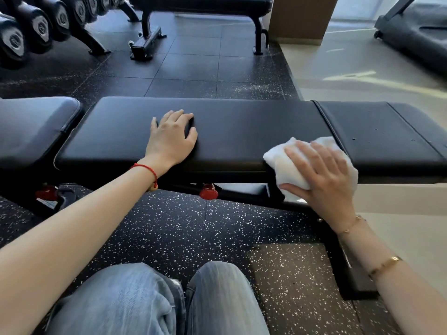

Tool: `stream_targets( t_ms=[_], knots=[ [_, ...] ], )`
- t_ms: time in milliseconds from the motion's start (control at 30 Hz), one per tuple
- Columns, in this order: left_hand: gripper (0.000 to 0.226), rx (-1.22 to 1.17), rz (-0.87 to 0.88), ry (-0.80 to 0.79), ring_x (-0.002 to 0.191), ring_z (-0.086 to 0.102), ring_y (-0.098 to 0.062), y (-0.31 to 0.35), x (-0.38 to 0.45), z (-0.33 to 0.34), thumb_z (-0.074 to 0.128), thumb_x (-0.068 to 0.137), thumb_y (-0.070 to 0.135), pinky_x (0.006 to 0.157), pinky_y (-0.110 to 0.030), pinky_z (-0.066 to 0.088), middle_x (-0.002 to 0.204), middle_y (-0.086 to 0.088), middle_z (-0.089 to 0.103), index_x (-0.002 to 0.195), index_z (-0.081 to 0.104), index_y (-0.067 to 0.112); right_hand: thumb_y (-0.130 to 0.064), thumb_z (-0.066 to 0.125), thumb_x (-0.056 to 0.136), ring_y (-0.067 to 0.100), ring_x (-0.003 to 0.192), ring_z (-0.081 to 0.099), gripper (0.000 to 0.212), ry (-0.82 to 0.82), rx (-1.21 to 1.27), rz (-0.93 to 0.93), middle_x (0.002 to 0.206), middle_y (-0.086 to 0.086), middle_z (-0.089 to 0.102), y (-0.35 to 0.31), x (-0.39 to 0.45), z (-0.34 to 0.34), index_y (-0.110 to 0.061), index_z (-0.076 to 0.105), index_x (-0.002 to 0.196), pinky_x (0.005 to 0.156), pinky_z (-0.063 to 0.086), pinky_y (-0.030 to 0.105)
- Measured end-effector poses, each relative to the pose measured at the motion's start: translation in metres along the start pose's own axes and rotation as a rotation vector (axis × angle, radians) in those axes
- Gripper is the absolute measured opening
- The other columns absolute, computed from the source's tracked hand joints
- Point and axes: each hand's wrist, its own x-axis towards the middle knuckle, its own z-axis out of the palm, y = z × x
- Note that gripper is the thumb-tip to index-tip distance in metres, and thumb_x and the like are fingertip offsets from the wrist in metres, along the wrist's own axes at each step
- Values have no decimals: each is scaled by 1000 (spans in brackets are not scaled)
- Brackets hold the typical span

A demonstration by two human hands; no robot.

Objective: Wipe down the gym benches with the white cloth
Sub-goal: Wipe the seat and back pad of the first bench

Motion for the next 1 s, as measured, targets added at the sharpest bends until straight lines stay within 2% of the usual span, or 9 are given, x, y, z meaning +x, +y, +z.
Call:
stream_targets(
  t_ms=[133,300,400,500,733,867,1000],
  knots=[
    [46,10,0,2,147,26,-22,2,1,0,43,98,32,121,-56,11,154,-5,39,143,46,19,-72,44,93,35,134,47,72,-24,81,-8,150,4,47,-34,20,0,-23,47,146,108,34,57],
    [45,10,4,5,147,27,-22,0,0,1,43,99,33,121,-55,12,154,-5,40,142,47,20,-72,39,94,33,132,50,70,-24,73,-101,148,4,50,-102,51,4,-27,44,148,105,40,52],
    [46,23,7,2,147,27,-21,0,0,-1,43,99,34,121,-54,13,155,-5,39,143,47,21,-70,40,96,32,134,48,69,9,57,-159,149,5,48,-68,37,5,-26,41,150,107,39,53],
    [45,26,8,6,146,29,-22,2,0,-1,43,98,33,120,-54,15,153,-5,41,142,48,20,-72,46,93,31,134,48,73,23,57,-78,148,4,49,-25,19,4,-25,43,149,109,37,51],
    [42,11,17,43,140,37,-22,6,-2,-3,45,96,31,118,-56,19,146,-3,49,136,52,18,-67,48,94,32,141,42,73,35,189,-6,150,11,48,-71,37,7,-13,50,144,117,31,50],
    [43,10,13,35,143,34,-22,3,-2,-2,45,97,31,119,-56,17,150,-4,46,138,51,19,-68,47,95,29,137,46,72,36,163,-65,148,6,49,-42,23,4,-18,47,146,117,32,47],
    [42,20,6,57,141,37,-23,5,-1,-1,47,96,31,118,-55,19,147,-4,49,136,53,18,-69,49,93,31,135,47,72,18,91,34,148,6,49,-21,13,2,-19,49,144,114,34,49]
  ],
)
